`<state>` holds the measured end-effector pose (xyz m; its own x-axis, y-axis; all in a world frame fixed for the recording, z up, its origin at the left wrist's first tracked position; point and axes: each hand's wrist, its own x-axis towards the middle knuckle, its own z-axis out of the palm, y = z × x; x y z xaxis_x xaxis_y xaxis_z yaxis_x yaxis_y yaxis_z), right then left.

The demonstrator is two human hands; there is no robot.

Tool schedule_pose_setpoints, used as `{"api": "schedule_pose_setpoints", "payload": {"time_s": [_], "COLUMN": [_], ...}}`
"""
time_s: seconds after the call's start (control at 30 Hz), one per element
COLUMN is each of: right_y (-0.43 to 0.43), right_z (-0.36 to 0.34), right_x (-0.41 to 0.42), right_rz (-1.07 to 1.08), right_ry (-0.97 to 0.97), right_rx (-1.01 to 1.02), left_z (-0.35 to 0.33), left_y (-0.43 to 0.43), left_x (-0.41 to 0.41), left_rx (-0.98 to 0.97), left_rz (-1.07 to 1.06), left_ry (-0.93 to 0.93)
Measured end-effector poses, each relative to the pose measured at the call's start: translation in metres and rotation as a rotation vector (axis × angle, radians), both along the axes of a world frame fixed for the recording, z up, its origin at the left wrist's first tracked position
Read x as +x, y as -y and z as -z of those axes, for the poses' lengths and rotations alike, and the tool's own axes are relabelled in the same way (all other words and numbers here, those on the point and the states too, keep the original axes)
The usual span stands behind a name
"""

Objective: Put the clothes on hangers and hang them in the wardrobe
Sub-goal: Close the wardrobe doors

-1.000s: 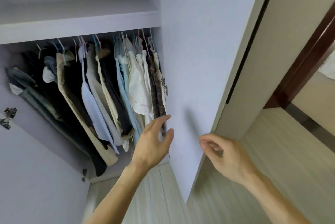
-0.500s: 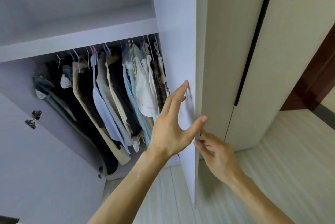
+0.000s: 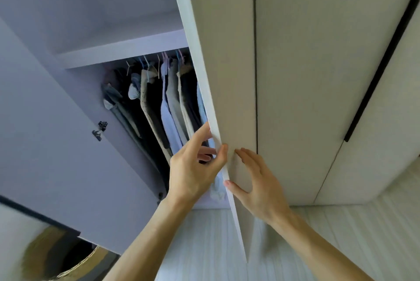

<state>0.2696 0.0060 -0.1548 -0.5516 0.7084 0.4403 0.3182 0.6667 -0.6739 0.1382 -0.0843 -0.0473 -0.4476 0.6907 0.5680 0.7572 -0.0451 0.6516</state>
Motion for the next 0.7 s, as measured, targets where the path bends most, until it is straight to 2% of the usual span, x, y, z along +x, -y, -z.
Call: {"api": "schedule_pose_setpoints", "payload": {"time_s": [0.17, 0.33, 0.4, 0.47, 0.57, 0.7], "right_y": [-0.020, -0.063, -0.082, -0.100, -0.124, -0.151], "right_z": [-0.022, -0.074, -0.103, -0.131, -0.161, -0.162], "right_x": [-0.061, -0.126, -0.155, -0.183, -0.219, -0.246], "right_rz": [-0.119, -0.067, -0.046, -0.001, 0.077, 0.126], "right_ry": [-0.011, -0.113, -0.142, -0.145, -0.123, -0.152], "right_rx": [0.082, 0.362, 0.489, 0.631, 0.763, 0.876], "left_z": [0.000, 0.000, -0.007, -0.010, -0.018, -0.026], "left_y": [0.013, 0.003, -0.008, -0.024, -0.051, -0.084], "left_x": [-0.052, -0.111, -0.133, -0.158, -0.194, -0.220], "left_rx": [-0.051, -0.008, 0.020, 0.090, 0.084, 0.084], "left_rz": [-0.154, -0.259, -0.302, -0.394, -0.454, -0.369], "left_ry": [0.050, 0.121, 0.013, -0.184, -0.419, -0.444]}}
